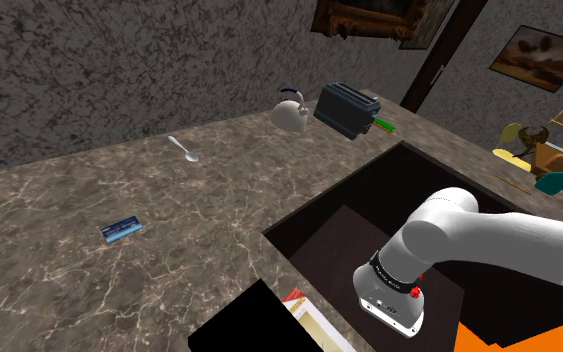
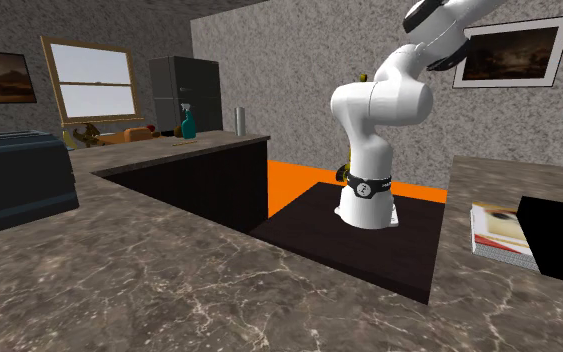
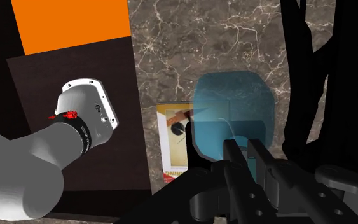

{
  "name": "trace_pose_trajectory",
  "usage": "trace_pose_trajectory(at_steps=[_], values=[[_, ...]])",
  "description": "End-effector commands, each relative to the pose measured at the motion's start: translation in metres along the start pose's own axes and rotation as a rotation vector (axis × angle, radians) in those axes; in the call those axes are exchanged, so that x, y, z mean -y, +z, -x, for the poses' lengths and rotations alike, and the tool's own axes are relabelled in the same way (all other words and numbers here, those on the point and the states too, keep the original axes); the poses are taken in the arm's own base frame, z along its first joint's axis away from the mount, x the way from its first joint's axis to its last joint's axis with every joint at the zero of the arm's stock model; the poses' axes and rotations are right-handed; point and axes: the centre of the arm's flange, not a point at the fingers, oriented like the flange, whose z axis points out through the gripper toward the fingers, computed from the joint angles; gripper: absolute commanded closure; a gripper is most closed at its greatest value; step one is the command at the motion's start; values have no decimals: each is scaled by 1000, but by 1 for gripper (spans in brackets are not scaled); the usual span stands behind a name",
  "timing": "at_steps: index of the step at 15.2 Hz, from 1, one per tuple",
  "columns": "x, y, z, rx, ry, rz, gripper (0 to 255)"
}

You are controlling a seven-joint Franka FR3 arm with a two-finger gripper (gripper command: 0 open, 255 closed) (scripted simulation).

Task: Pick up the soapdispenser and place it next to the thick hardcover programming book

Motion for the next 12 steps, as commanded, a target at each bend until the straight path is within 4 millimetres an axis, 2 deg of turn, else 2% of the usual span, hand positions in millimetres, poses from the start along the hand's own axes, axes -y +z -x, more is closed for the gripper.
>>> trace_pose_trajectory(at_steps=[1, 12], values=[[1, 10, 1, 0, 0, -1, 255], [9, 68, 3, 0, 0, -1, 255]])
